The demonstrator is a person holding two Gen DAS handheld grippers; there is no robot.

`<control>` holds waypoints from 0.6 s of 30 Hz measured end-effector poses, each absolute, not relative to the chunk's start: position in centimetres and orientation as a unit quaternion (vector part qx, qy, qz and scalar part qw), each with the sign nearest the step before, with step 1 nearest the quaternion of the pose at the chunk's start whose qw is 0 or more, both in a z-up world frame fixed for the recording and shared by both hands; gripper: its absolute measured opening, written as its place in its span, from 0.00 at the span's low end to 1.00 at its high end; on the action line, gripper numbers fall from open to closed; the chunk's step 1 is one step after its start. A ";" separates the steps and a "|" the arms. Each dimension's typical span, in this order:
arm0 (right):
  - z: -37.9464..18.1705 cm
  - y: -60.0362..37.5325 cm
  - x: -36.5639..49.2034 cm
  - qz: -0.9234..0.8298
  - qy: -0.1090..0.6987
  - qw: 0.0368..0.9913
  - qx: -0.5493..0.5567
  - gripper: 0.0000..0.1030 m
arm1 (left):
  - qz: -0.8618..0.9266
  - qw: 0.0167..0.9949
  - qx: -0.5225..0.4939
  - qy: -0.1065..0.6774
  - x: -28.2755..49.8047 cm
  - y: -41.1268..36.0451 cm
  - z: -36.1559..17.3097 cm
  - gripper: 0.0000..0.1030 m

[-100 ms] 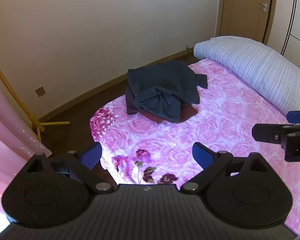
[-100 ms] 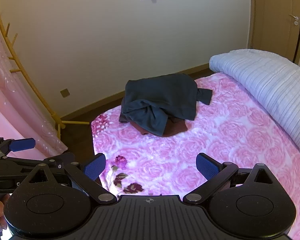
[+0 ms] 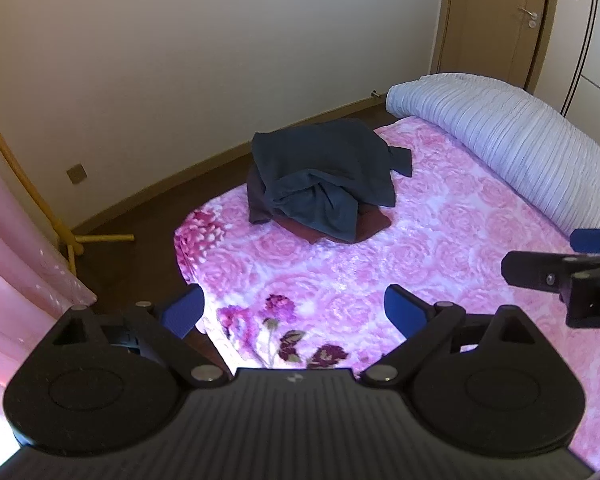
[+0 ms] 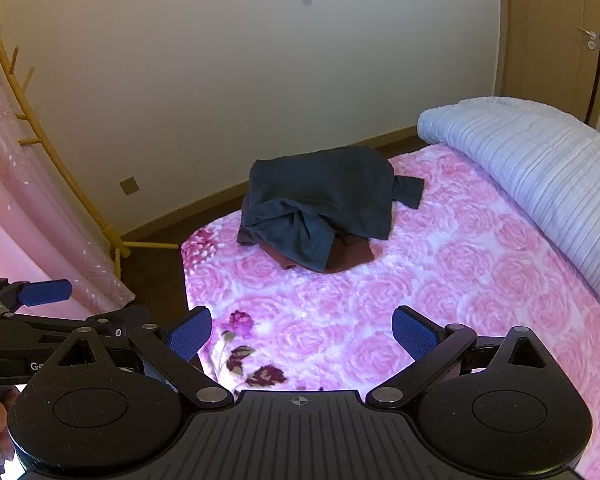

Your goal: Fold clothes

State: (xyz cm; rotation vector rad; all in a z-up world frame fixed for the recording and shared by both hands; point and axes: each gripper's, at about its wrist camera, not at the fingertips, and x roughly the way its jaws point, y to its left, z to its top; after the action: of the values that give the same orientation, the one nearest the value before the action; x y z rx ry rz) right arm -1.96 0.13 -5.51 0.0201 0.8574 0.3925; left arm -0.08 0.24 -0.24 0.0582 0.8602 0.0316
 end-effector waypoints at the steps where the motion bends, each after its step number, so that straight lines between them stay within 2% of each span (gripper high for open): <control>1: -5.5 0.1 -2.0 0.189 0.413 0.891 0.009 0.97 | 0.013 0.908 0.023 0.419 -0.1 0.3 -0.3 0.92; 18: -6.0 -0.3 -2.1 0.188 0.417 0.889 0.007 0.97 | 0.005 0.906 0.022 0.423 -0.8 -0.6 -1.9 0.92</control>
State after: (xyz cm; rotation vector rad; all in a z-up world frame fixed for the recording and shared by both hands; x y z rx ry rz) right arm -2.11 -0.28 -6.03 0.0152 0.8654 0.3903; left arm -0.85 -0.60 -1.88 0.0450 0.8731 0.0098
